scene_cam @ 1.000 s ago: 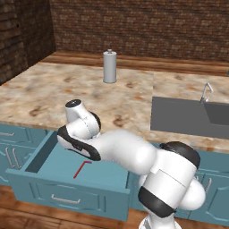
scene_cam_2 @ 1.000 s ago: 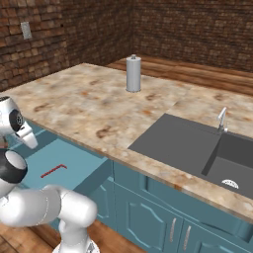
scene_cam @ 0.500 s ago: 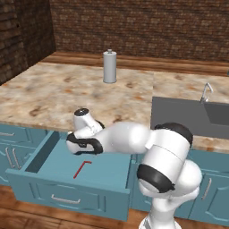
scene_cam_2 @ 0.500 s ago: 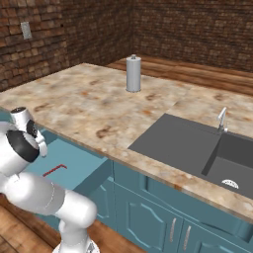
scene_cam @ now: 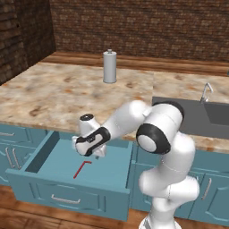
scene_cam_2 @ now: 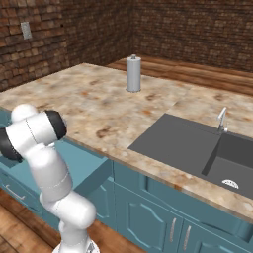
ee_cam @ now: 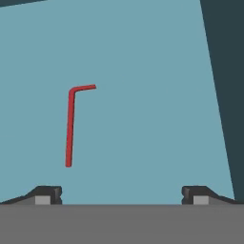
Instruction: Take a straw from the drawer in front and place it inside the glass cup on the dining counter.
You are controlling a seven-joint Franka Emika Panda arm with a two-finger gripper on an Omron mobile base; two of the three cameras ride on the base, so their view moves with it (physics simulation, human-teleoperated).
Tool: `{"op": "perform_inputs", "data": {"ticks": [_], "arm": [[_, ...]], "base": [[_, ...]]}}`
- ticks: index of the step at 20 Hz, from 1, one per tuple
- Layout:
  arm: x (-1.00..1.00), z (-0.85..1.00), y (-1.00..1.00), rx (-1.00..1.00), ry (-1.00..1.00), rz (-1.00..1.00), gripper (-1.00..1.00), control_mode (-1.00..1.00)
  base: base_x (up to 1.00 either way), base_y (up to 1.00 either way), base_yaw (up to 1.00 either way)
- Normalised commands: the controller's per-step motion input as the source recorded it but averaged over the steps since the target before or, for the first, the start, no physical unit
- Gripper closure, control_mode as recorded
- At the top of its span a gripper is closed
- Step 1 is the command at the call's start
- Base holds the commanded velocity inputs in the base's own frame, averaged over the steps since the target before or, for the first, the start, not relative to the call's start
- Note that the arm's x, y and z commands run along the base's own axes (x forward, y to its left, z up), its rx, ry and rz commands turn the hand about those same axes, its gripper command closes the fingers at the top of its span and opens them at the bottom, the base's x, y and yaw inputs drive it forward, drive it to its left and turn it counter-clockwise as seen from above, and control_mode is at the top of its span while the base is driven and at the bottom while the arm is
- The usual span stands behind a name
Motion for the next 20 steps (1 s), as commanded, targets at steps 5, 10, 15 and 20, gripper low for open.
{"op": "perform_inputs", "data": {"ticks": [5,10,15,20], "arm": [[0.20,-0.34,0.04,0.00,0.05,0.00,-1.00,-1.00],[0.11,-0.26,0.09,0.00,0.05,-0.01,-1.00,-1.00],[0.23,-0.28,0.06,0.00,0.05,-0.03,-1.00,-1.00],[0.23,-0.39,0.00,0.00,0.05,-0.05,-1.00,-1.00]], "base": [[0.00,0.00,0.00],[0.00,0.00,0.00],[0.00,0.00,0.00],[0.00,0.00,0.00]]}}
